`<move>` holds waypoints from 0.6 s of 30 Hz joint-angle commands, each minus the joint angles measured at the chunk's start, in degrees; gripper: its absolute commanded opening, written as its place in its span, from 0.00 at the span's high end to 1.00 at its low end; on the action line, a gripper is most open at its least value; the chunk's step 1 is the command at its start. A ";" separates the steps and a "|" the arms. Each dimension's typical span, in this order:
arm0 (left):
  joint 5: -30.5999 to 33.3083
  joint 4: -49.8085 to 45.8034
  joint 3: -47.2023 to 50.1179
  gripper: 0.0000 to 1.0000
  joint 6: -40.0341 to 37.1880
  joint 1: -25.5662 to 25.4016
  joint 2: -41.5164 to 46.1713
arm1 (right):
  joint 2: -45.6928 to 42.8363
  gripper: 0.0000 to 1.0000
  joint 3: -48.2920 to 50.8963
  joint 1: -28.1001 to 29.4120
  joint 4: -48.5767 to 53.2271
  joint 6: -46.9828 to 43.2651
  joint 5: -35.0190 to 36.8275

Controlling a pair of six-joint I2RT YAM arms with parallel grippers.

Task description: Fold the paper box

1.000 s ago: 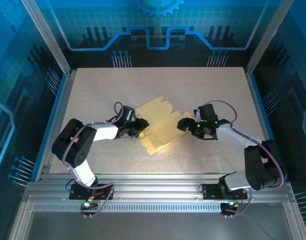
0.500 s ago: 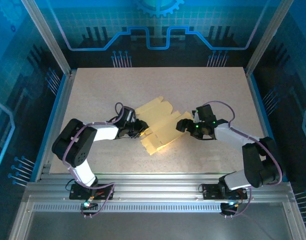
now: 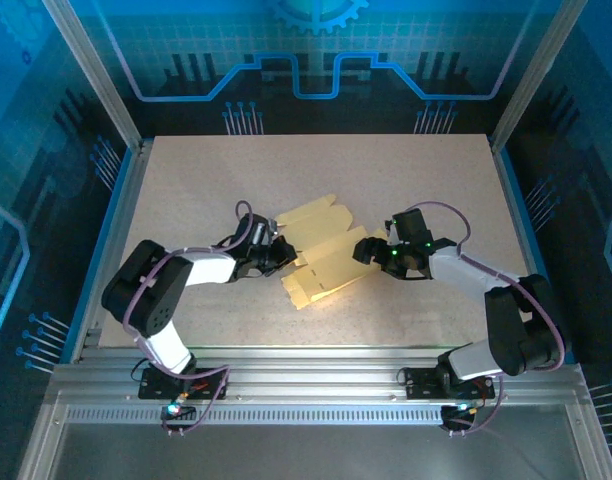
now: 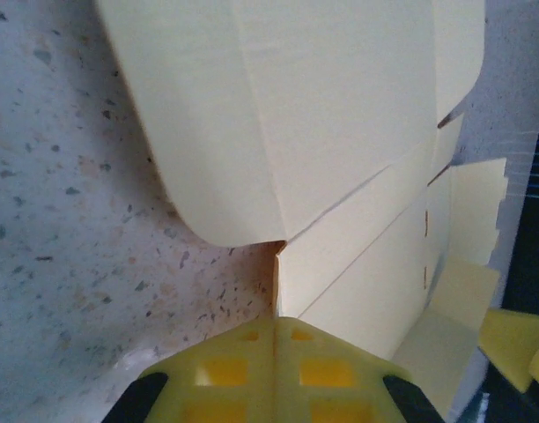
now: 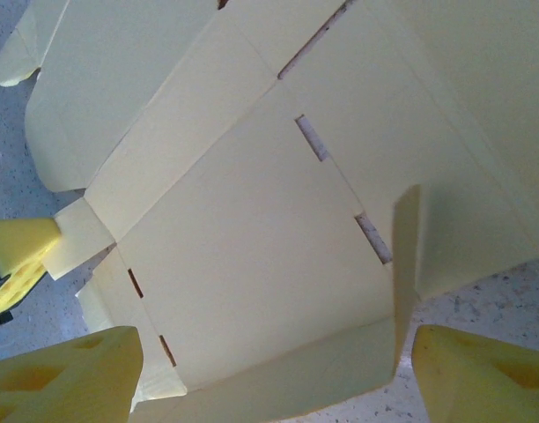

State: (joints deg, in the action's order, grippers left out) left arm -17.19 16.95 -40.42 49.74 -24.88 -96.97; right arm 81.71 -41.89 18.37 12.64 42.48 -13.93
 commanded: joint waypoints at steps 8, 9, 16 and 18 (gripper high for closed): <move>27.80 4.21 4.87 1.00 -26.64 -12.08 8.00 | -4.82 0.19 0.13 -0.82 2.91 1.45 1.68; 30.27 4.31 4.99 1.00 -27.88 -13.05 7.92 | -5.33 0.19 0.38 -1.03 2.98 1.65 1.52; 38.37 9.58 5.66 1.00 -34.04 -16.96 7.54 | -11.63 0.20 4.88 -2.40 6.31 2.08 1.56; 40.05 10.77 5.87 1.00 -35.18 -17.84 7.10 | -13.15 0.21 6.41 -4.24 7.39 2.30 1.17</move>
State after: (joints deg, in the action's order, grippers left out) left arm 16.71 23.44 -35.57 19.84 -41.39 -90.17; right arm 70.65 -37.50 16.19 16.51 43.79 -12.88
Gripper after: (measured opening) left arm 0.041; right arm 0.798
